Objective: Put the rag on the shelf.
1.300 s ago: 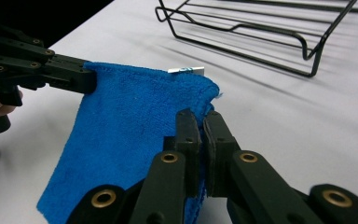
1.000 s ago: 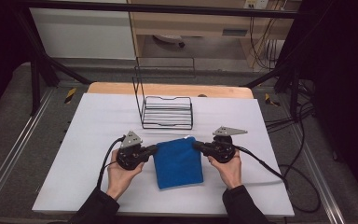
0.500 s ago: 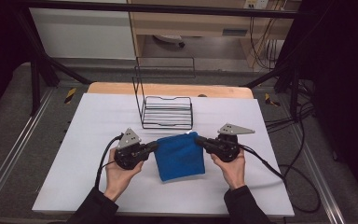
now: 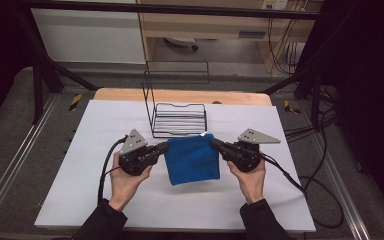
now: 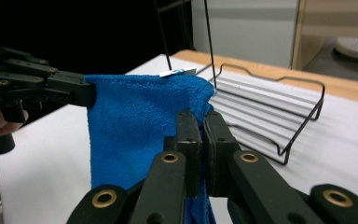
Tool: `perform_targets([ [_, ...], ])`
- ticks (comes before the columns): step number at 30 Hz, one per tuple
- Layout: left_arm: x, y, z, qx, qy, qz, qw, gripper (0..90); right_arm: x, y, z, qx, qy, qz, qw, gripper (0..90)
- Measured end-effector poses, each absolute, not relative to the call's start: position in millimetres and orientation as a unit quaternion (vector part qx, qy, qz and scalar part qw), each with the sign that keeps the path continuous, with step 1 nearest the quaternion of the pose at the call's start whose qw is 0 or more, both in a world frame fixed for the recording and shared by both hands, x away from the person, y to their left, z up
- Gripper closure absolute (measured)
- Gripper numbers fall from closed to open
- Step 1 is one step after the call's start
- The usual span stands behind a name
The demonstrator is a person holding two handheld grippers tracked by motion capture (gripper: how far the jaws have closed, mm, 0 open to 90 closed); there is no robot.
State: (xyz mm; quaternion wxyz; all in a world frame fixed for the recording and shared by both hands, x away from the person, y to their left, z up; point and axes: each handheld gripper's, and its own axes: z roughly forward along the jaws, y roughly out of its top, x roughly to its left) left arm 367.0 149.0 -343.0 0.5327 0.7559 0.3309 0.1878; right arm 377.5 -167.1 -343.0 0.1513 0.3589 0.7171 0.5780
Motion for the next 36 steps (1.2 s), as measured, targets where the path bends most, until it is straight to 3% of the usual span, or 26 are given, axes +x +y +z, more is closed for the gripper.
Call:
perform_targets([
  [16,389,158,-309,0.712,0.332,0.222,0.578,87.0,382,-149,-310,0.351,0.678,0.607,0.22,87.0],
  [36,407,171,-280,0.671,0.329,0.255,0.614,87.2,400,-127,-279,0.339,0.65,0.625,0.267,87.0],
])
